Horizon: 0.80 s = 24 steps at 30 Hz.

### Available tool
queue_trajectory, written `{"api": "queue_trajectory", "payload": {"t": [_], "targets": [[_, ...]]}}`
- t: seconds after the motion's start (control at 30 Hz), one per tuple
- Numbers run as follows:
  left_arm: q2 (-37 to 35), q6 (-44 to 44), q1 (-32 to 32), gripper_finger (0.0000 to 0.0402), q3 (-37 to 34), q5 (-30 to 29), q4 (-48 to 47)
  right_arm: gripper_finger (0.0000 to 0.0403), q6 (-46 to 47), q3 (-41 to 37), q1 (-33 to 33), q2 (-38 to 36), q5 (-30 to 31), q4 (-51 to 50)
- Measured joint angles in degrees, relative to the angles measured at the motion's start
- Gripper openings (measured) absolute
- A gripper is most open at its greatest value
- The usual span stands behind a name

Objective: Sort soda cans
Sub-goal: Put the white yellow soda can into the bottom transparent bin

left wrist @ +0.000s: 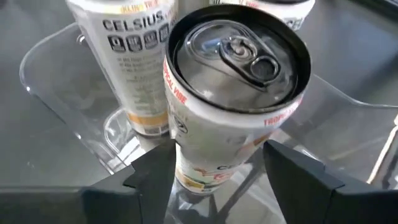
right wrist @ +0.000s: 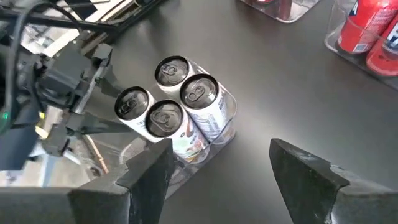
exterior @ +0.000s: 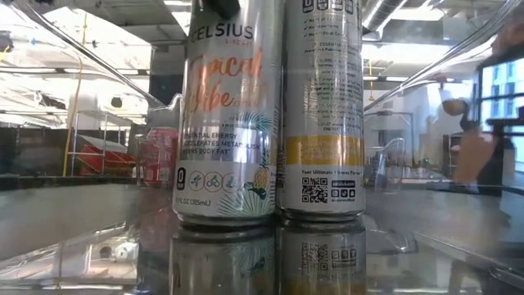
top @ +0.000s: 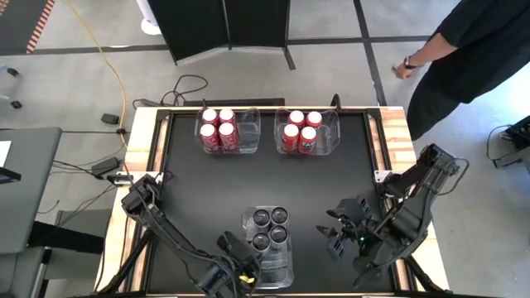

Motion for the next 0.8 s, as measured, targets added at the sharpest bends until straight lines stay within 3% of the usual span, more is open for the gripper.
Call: {"api": "queue_trajectory", "payload": {"t": [0.53, 0.8], "targets": [[0.00, -0.24, 1.06, 0.0226, -0.70, 2.78, -2.99, 0.0285, -4.39, 0.00, -0.34, 12.71, -6.86, -2.58], [0.09, -1.52, 1.12, 0.0226, -2.84, 4.03, -0.38, 0.0285, -7.50, -0.02, -1.02, 18.91, -10.92, 4.75]]}}
